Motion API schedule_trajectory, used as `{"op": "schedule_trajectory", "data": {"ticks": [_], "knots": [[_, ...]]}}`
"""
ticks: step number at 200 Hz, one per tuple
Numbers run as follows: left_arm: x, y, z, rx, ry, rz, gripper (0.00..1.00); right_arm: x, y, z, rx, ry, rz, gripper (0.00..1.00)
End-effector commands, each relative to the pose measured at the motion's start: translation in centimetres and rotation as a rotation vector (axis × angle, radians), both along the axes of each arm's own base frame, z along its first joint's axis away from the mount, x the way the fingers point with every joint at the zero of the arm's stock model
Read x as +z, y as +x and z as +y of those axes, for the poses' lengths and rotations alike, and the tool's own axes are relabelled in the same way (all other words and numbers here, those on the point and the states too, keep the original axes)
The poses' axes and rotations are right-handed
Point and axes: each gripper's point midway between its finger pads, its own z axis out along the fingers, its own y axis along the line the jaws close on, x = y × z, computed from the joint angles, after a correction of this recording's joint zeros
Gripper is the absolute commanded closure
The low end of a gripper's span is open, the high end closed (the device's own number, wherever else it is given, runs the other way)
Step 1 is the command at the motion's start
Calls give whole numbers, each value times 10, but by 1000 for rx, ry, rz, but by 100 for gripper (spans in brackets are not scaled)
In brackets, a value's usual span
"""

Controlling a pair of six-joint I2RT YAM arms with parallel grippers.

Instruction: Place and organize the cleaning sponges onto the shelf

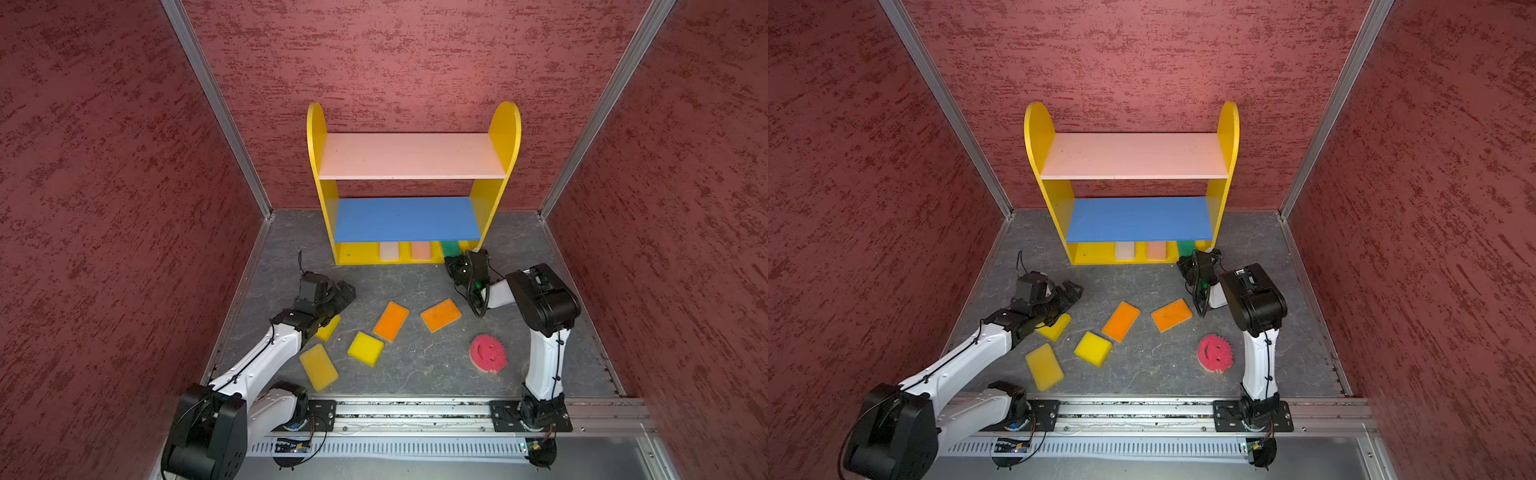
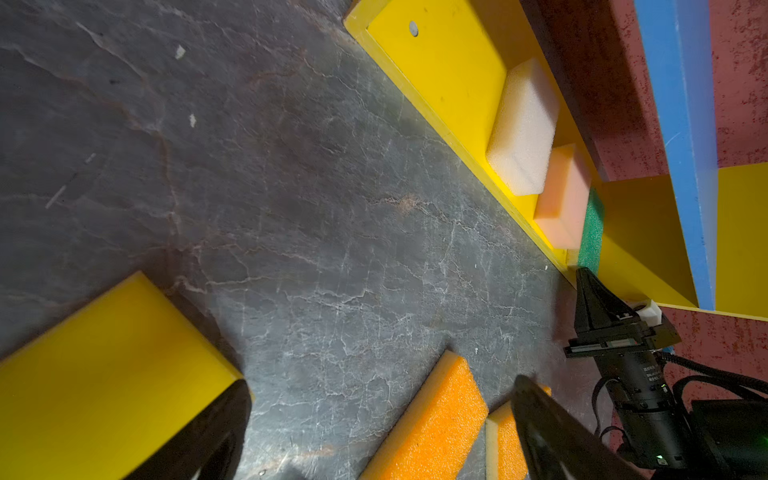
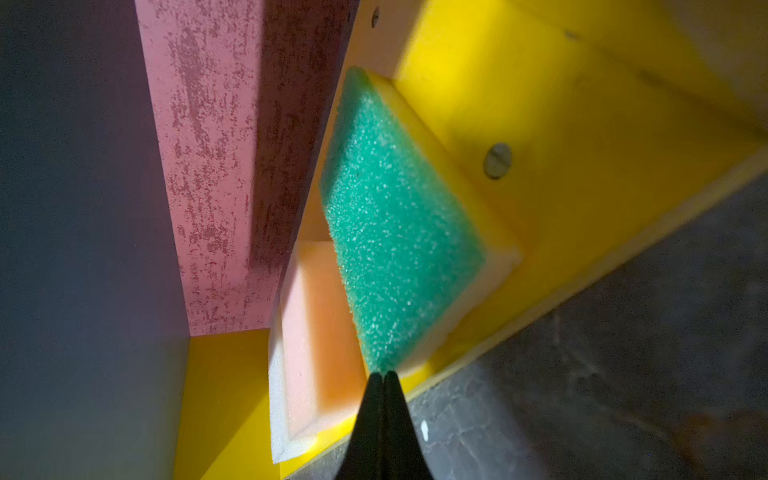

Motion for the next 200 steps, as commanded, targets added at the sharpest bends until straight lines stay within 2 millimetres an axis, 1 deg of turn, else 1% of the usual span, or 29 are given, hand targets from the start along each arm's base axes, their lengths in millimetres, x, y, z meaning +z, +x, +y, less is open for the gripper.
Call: {"op": "schedule_trajectory", "data": {"ticks": [1, 44, 87, 119, 144, 166, 181, 200], "knots": [[0, 2, 0, -4, 2, -5, 3, 9, 10, -2, -40, 32, -35, 100], [-1, 3, 0, -5, -1, -5, 3, 13, 5, -4, -39, 18, -35, 100], [-1, 3, -1, -9, -6, -1, 3, 9, 8, -4, -41, 20, -29, 100], [0, 2, 1, -5, 2, -7, 3, 11, 9, -3, -40, 16, -34, 100], [-1, 1, 1, -6, 3, -5, 3, 18, 7, -3, -36, 18, -48, 100], [-1, 1, 0, -5, 0, -6, 3, 32, 5, -3, -28, 14, -74, 100], [0, 1, 0, -6, -2, -6, 3, 40, 2, -5, -30, 8, -89, 100], [1, 1, 0, -4, -3, -9, 3, 46, -2, -9, -38, -5, -97, 100]]}}
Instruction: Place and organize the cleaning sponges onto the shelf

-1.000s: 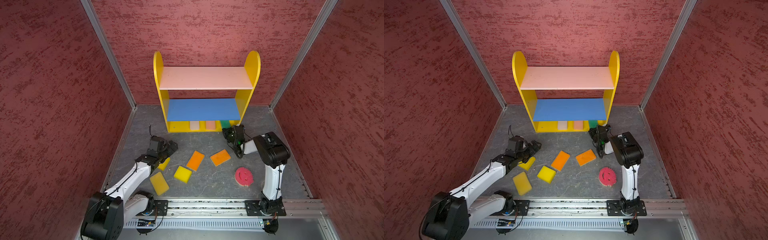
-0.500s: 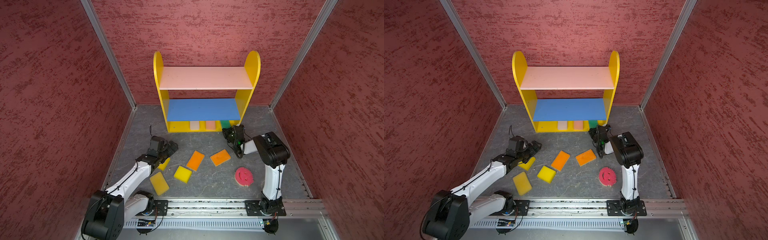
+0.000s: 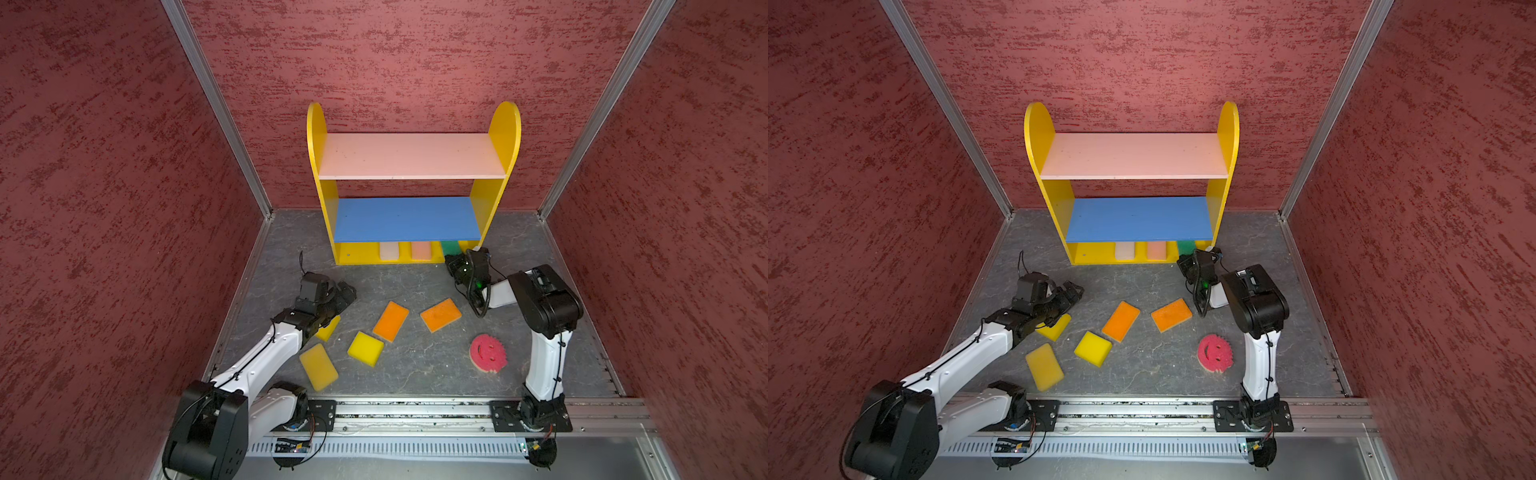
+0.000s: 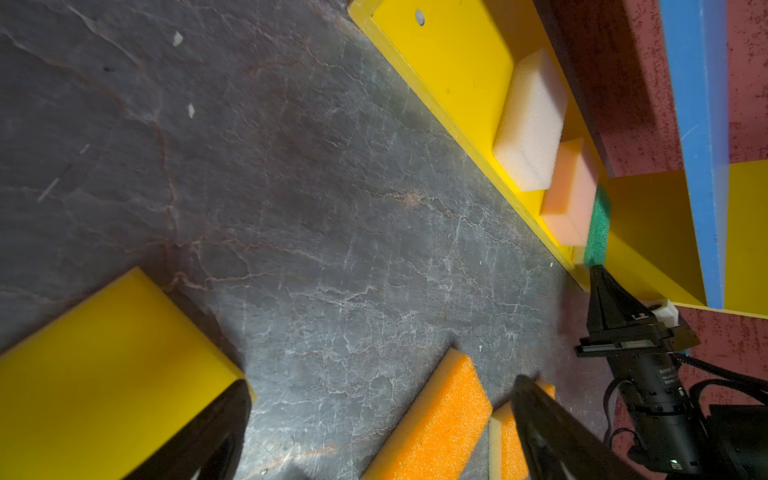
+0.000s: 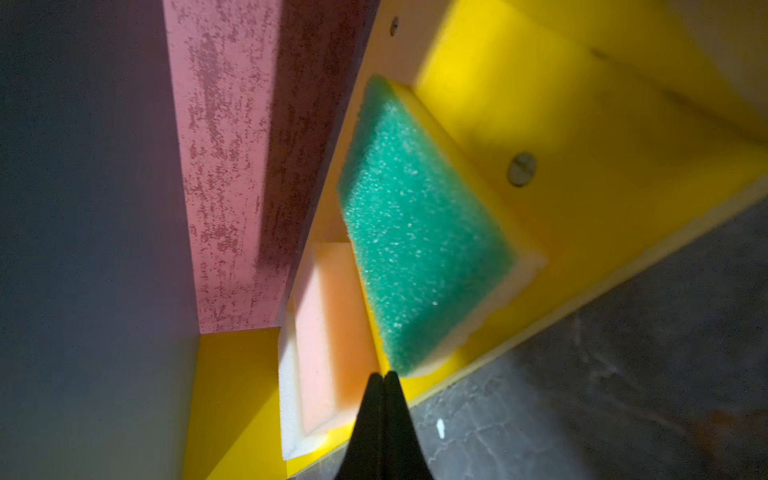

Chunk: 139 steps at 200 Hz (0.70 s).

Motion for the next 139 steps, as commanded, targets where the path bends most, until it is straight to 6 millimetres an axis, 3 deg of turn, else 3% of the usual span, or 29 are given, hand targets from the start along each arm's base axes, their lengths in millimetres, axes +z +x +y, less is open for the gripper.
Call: {"op": "schedule_trajectory", "data": {"ticks": [1, 28, 63, 139], "knots": [[5, 2, 1, 2, -1, -25, 3, 27, -2, -9, -42, -4, -59, 100], [5, 0, 2, 2, -1, -24, 3, 24, -7, -10, -41, -11, -49, 100], [5, -2, 3, 5, 5, -22, 3, 7, -10, -8, -37, 5, -16, 100], [4, 3, 2, 4, 4, -18, 3, -8, -2, -4, -29, 1, 14, 100]]}}
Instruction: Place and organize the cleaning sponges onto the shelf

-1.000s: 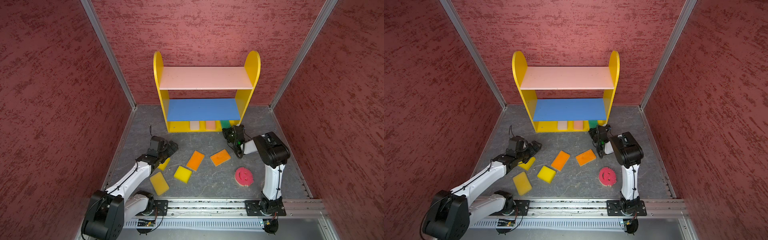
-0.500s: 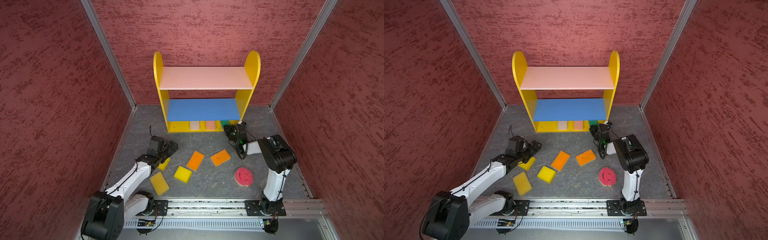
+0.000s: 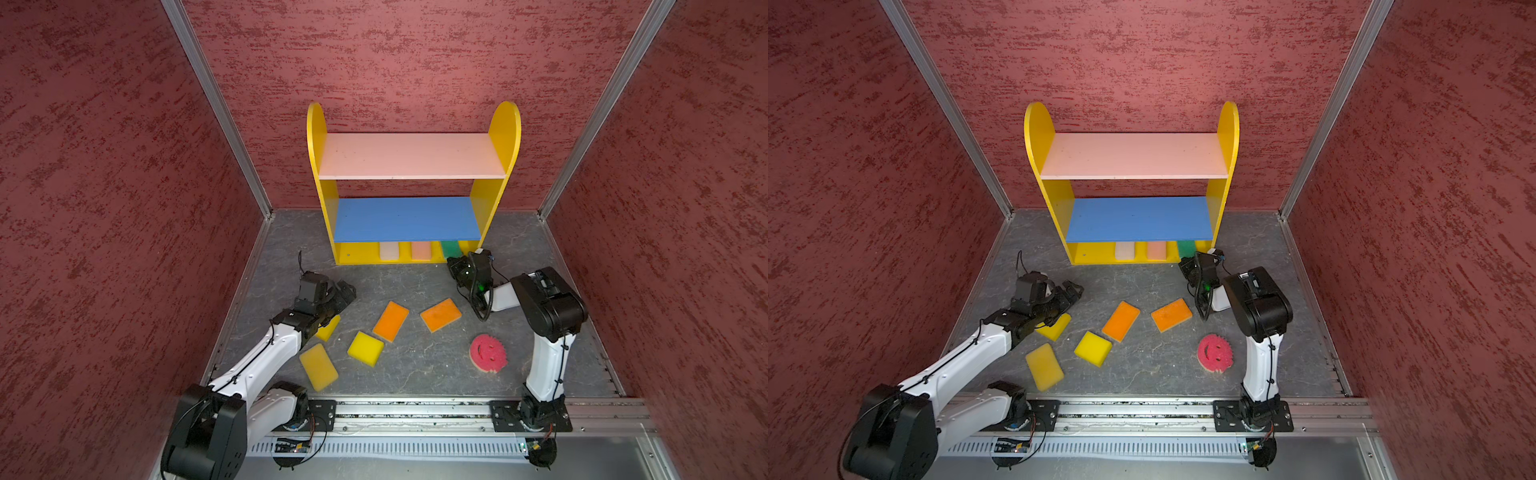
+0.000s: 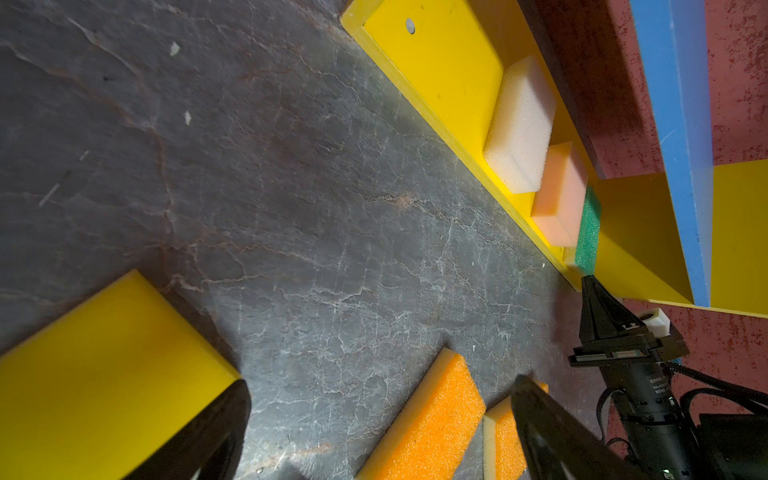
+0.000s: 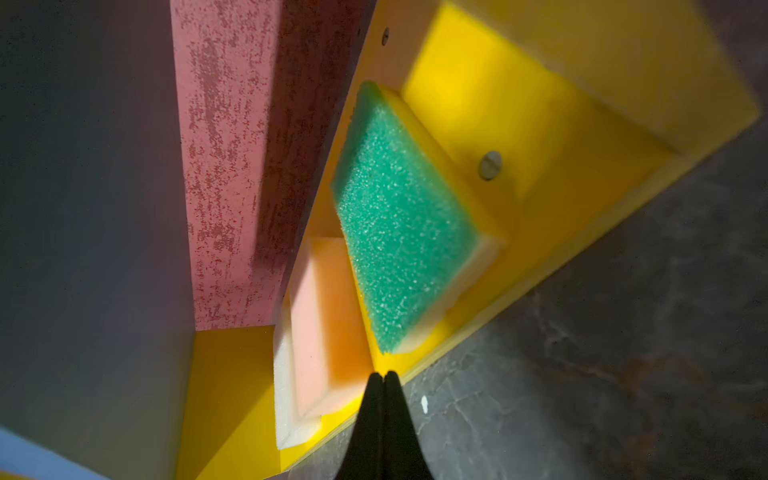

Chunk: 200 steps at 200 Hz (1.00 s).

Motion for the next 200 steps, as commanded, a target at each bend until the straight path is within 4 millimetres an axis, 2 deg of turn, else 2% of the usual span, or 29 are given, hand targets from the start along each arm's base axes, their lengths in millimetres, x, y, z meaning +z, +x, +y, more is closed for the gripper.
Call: {"op": "schedule_trajectory", "data": {"ticks": [1, 94, 144, 200], "knots": [[-1, 2, 2, 4, 7, -2, 3, 3, 9, 1, -20, 22, -12, 100], [-3, 5, 3, 3, 8, 5, 3, -4, 16, 3, -22, 25, -2, 100], [-4, 5, 3, 2, 0, 3, 3, 3, 5, 3, -14, 23, -10, 100], [-3, 0, 5, 9, 3, 1, 3, -5, 6, 2, -24, 21, 5, 100]]}}
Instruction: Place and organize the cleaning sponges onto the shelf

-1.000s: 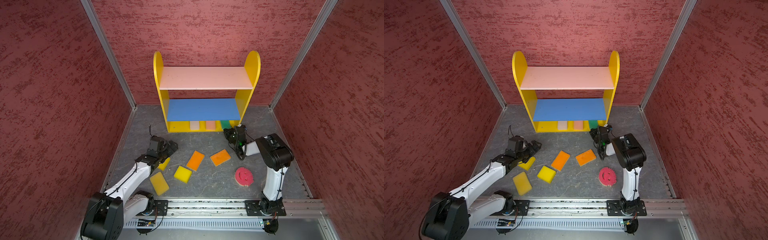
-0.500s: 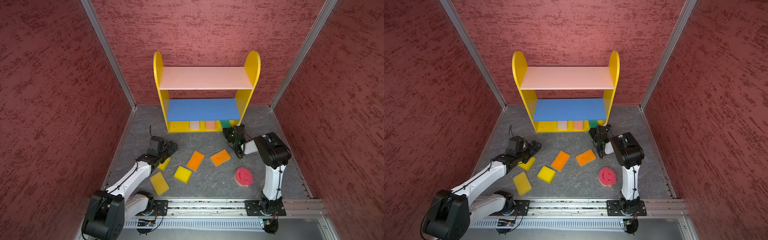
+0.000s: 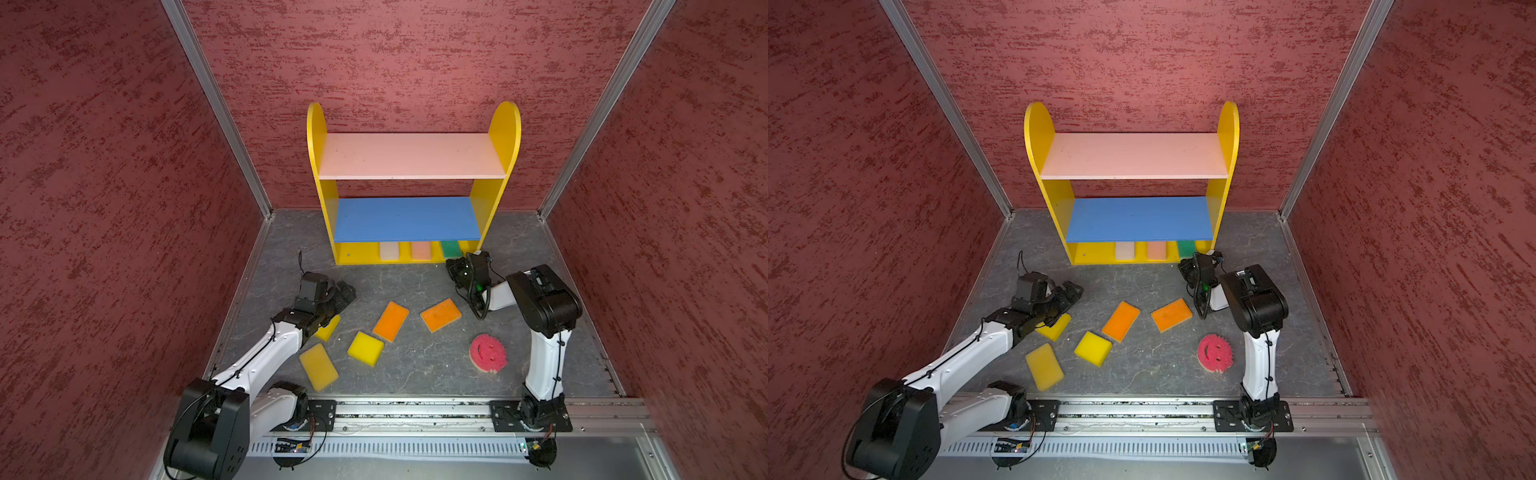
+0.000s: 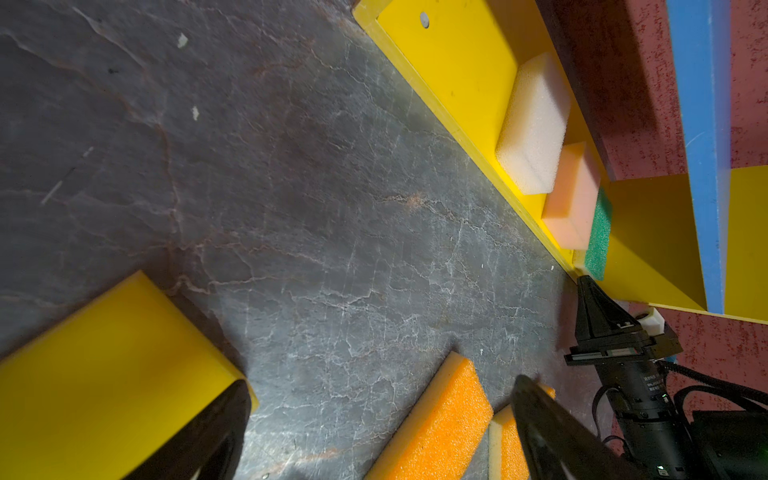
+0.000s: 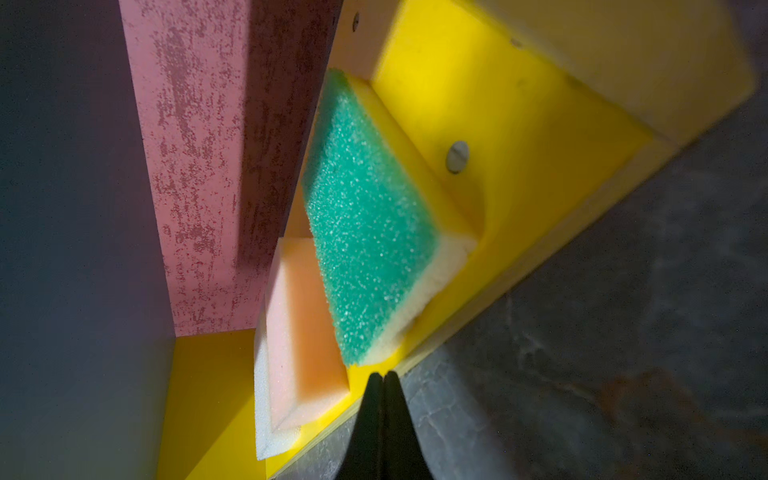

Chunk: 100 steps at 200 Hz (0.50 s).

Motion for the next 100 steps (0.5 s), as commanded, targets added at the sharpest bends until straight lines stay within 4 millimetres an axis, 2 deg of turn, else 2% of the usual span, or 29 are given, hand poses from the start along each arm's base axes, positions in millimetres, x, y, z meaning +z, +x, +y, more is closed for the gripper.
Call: {"op": "schedule_trajectory", "data": {"ticks": [1, 100], "knots": [[3, -1, 4, 4, 6, -19, 3, 8, 4, 0, -24, 23, -21, 100], [0, 0, 7, 13, 12, -10, 2, 1, 20, 5, -28, 25, -19, 100]]}}
